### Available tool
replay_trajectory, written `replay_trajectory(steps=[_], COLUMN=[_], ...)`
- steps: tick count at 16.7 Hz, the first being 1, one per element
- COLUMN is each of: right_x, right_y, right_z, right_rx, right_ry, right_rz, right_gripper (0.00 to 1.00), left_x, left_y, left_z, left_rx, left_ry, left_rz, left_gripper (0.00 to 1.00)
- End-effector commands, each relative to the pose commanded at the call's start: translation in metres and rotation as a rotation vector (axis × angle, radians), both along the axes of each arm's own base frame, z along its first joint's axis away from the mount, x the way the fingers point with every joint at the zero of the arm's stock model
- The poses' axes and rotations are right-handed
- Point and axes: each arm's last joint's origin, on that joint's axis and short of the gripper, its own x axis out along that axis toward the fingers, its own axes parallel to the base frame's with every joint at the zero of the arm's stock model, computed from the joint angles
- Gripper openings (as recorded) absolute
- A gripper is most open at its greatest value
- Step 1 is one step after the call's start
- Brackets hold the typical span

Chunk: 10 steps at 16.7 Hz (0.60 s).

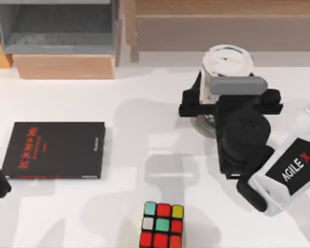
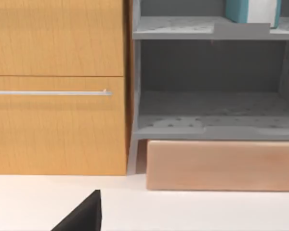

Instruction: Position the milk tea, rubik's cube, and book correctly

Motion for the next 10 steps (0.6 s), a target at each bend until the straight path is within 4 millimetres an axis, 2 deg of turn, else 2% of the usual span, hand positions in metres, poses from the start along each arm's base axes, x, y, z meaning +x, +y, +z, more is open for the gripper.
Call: replay_trajectory(steps=[3,8,10], right_x=[-0.001,-0.027,-0.03], right_y=[0.0,0.0,0.0], right_z=[0.0,0.0,0.0], right_rx=[0.001,0.0,0.0], right_ry=[-0.001,0.0,0.0], right_rz=[-0.001,-0.002,-0.001], right_gripper=[1.0,1.0,1.0], left_x=[0.0,0.0,0.0], left_y=[0.0,0.0,0.0], left_z=[0.0,0.0,0.0], left_rx=[0.0,0.0,0.0], left_ry=[0.0,0.0,0.0], left_rz=[0.0,0.0,0.0], left_gripper=[1.0,1.0,1.0])
